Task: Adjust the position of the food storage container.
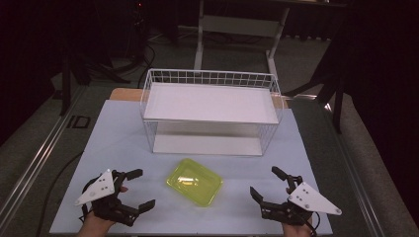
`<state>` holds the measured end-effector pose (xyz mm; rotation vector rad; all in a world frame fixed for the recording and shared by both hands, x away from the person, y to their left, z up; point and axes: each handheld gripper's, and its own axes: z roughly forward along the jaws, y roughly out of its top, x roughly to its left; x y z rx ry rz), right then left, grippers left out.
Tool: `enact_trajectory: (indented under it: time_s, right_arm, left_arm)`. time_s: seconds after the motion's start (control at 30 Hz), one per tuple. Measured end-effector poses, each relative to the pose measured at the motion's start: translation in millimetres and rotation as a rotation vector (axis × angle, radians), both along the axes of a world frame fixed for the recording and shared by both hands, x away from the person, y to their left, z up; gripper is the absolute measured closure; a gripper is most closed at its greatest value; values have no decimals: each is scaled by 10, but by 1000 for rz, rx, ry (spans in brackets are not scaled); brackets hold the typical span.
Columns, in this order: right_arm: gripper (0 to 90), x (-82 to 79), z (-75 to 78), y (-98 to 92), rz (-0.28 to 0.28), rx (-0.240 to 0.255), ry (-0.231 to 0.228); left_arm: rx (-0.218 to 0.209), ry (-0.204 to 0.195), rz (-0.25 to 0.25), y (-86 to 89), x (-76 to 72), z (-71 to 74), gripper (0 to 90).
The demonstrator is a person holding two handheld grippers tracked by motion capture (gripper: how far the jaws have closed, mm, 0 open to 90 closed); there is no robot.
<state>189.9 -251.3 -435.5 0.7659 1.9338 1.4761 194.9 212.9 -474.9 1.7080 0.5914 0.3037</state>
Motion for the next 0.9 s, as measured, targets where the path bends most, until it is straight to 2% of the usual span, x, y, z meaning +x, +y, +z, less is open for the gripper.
enact_trajectory:
  time_s: [0.07, 0.17, 0.3, 0.33, 0.37, 0.4, 0.43, 0.5, 0.57, 0.6, 0.63, 0.67, 0.73, 0.83, 0.87, 0.9]
  right_arm:
    - [136, -6, 10, -4, 0, 7, -3]
    - [135, -2, 20, -4, -3, 18, 4]
    - [134, -13, 35, 2, 0, 20, 0]
    - [134, -15, 40, 0, 3, 23, 6]
    - [134, -15, 40, -1, 1, 25, 6]
    - [134, -15, 40, -1, 1, 25, 6]
    - [134, -6, 42, -5, 5, 33, 11]
    - [134, -4, 41, -7, 3, 35, 12]
    - [134, -5, 42, -8, 8, 34, 16]
    - [134, -5, 42, -8, 8, 34, 16]
    - [134, -18, 42, -4, 9, 32, 12]
    - [134, -23, 42, -2, 7, 34, 9]
    - [134, -26, 41, -1, 11, 34, 9]
    - [134, -27, 34, 4, 15, 35, 14]
    - [134, -25, 31, 5, 16, 34, 14]
    - [134, -26, 28, 6, 16, 34, 13]
  left_arm:
    - [-9, 21, -1, 5, 25, 10, 20]
    - [-7, 29, 12, 11, 55, 29, 20]
    - [26, 37, 22, 30, 97, 29, 29]
    - [60, 25, 34, 38, 119, 27, 38]
    - [74, 19, 31, 46, 138, 27, 41]
    - [74, 19, 31, 46, 138, 27, 52]
    - [103, 30, 29, 47, 207, 31, 56]
    - [116, 40, 25, 43, 288, 27, 79]
    - [116, 40, 25, 43, 288, 27, 89]
    - [133, 43, 22, 38, 358, 17, 89]
    - [153, 46, 32, 26, 428, 1, 160]
    - [157, 54, 28, 27, 465, -10, 178]
    - [165, 54, 19, 29, 524, -34, 300]
    - [205, 67, 20, -4, 600, -68, 451]
    - [225, 75, 28, -26, 621, -79, 472]
    - [225, 75, 28, -26, 621, -79, 493]
